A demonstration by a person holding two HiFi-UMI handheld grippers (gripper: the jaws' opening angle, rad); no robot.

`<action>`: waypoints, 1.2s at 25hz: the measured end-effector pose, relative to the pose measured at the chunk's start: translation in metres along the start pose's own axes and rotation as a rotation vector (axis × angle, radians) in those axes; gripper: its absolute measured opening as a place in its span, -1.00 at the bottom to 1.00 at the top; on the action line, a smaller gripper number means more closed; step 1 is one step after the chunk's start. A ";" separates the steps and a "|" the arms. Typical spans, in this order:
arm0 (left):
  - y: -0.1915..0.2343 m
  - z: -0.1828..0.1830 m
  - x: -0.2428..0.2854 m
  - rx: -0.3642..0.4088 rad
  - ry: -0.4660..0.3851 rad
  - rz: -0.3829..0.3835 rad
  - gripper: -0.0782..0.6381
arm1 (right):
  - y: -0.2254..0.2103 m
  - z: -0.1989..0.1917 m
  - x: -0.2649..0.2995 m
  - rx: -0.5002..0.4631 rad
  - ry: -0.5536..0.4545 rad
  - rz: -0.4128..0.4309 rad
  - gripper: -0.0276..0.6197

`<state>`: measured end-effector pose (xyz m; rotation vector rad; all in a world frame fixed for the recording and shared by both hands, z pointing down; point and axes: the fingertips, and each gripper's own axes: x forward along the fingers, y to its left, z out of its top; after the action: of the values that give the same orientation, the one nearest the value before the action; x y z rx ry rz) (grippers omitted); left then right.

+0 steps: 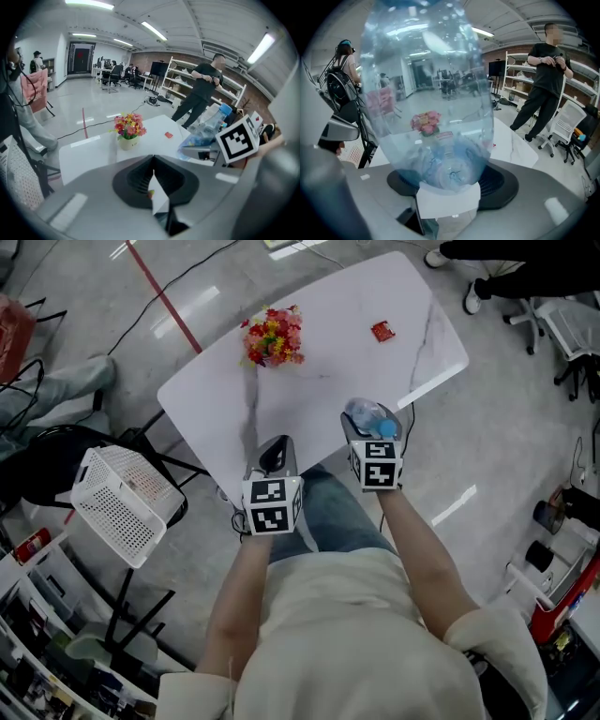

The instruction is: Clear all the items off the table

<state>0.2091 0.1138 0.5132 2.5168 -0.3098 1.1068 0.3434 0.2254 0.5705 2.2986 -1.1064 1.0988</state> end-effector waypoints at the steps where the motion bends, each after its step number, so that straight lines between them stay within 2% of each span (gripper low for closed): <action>1: 0.002 0.001 -0.005 -0.004 -0.005 0.007 -0.76 | 0.004 0.004 -0.004 -0.011 -0.003 0.008 0.10; 15: 0.041 0.003 -0.055 -0.099 -0.069 0.094 -0.76 | 0.076 0.050 -0.044 -0.215 -0.048 0.138 0.10; 30: 0.129 -0.009 -0.127 -0.230 -0.149 0.236 -0.76 | 0.185 0.087 -0.061 -0.414 -0.080 0.277 0.10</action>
<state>0.0742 0.0075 0.4566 2.4032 -0.7475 0.9068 0.2182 0.0868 0.4666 1.9174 -1.5545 0.7781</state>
